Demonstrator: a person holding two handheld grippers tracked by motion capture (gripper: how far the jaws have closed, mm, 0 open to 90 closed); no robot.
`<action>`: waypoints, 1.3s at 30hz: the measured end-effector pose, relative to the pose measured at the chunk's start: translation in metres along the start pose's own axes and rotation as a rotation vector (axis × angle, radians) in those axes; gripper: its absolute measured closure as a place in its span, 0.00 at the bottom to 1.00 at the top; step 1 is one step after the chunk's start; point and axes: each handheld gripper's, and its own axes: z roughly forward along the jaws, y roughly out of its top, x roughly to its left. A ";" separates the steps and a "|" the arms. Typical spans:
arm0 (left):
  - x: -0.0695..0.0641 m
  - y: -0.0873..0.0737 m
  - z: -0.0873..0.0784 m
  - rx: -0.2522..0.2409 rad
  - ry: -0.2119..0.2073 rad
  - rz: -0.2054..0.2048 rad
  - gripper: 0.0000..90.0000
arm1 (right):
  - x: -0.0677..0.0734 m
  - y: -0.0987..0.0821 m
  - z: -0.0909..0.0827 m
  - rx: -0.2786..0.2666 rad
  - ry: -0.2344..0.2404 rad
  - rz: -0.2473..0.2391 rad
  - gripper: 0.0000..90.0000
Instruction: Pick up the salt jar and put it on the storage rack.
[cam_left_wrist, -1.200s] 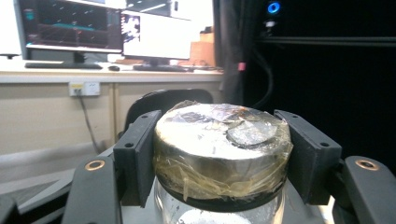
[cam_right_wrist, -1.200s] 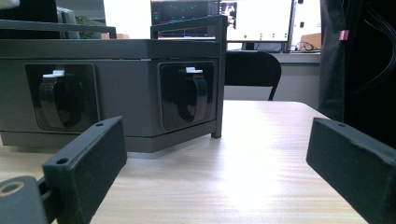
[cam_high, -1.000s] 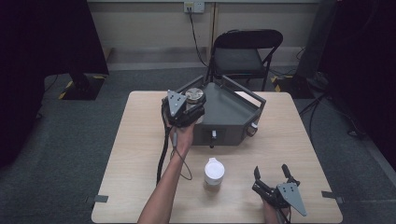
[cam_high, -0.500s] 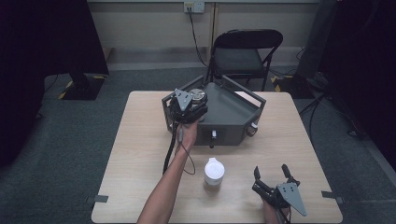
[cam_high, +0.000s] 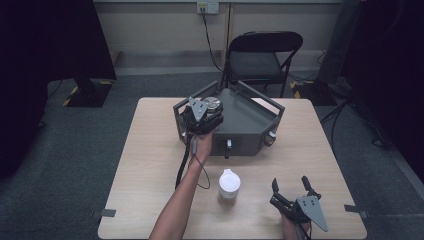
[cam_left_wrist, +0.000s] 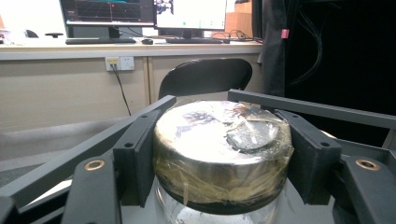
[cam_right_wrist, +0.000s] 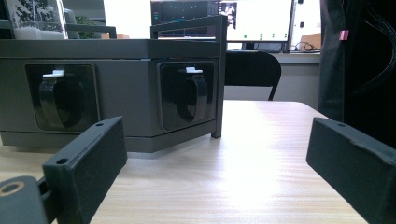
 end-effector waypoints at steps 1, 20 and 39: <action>0.000 0.000 0.000 0.000 0.000 0.000 0.39 | 0.000 0.000 0.000 0.000 0.000 0.000 0.04; 0.008 -0.001 -0.001 -0.009 -0.027 -0.013 0.22 | 0.000 0.000 0.000 -0.001 0.000 -0.001 0.04; 0.018 -0.007 -0.019 -0.044 -0.039 -0.006 0.00 | 0.001 0.000 0.000 0.000 -0.007 -0.002 0.04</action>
